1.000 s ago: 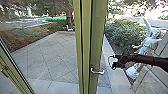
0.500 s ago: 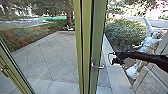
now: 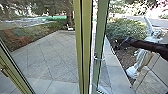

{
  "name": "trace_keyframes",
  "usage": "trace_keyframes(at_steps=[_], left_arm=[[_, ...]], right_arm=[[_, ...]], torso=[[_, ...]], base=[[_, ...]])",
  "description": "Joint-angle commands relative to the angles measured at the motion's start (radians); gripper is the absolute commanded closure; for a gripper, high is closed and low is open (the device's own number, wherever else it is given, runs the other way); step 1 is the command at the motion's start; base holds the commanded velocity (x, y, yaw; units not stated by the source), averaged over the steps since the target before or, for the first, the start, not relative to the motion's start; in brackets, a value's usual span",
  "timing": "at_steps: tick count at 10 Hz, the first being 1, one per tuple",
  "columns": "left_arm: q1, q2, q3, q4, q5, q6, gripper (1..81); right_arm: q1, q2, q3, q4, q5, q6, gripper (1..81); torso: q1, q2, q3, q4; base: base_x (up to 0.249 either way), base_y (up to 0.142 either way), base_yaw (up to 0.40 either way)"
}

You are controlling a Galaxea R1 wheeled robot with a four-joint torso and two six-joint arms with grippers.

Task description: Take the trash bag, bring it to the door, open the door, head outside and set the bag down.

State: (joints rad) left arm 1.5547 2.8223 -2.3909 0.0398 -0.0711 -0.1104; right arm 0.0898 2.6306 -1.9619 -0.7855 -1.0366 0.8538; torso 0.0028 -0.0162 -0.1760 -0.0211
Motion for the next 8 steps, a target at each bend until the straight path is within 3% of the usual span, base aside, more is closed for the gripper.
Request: trace_keyframes(at_steps=[1,4,6,8], left_arm=[[-0.020,-0.007,0.013,-0.003,0.066,-0.005,81.1],[-0.020,-0.006,0.013,-0.003,0.066,-0.005,81.1],[-0.020,-0.007,0.024,-0.003,0.066,-0.005,81.1],[-0.020,-0.009,0.028,-0.003,0.068,-0.005,81.1]], right_arm=[[0.242,-0.050,-0.035,-0.290,0.018,-0.082,1.0],[0.215,-0.108,-0.080,-0.385,0.016,-0.124,1.0],[0.221,-0.174,-0.077,-0.393,0.015,-0.211,1.0],[0.230,-0.247,-0.054,-0.396,0.013,-0.217,1.0]], torso=[[0.000,0.000,0.000,0.000],[0.001,0.001,0.000,0.000],[0.001,0.002,0.000,0.000],[0.002,0.002,0.000,0.000]], base=[[0.000,0.000,0.000],[0.000,0.000,0.000],[0.000,0.000,0.000],[0.000,0.000,0.000]])
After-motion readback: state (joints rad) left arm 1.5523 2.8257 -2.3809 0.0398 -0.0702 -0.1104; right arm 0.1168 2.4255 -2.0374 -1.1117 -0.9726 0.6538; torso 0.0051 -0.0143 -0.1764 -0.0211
